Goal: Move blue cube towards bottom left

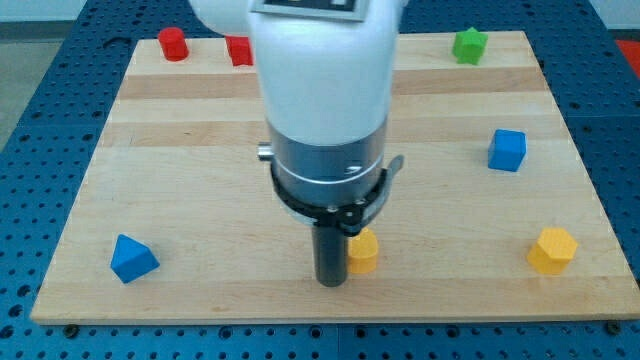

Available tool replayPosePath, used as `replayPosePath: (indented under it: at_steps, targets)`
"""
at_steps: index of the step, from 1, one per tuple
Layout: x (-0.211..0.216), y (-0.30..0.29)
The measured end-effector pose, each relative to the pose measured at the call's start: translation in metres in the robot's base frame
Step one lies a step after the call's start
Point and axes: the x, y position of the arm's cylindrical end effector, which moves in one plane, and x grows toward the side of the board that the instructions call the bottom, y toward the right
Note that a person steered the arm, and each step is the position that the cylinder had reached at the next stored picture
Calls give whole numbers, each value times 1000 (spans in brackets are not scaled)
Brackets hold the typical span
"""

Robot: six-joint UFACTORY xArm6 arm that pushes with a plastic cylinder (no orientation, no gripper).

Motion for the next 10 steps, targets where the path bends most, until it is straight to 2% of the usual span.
replayPosePath:
  at_steps: [1,2,3,4,6,9,10]
  targets:
    - [0,-14]
    - [-23,-35]
    - [-69,-10]
    - [-77,15]
    - [-113,151]
    - [-122,328]
    - [-144,324]
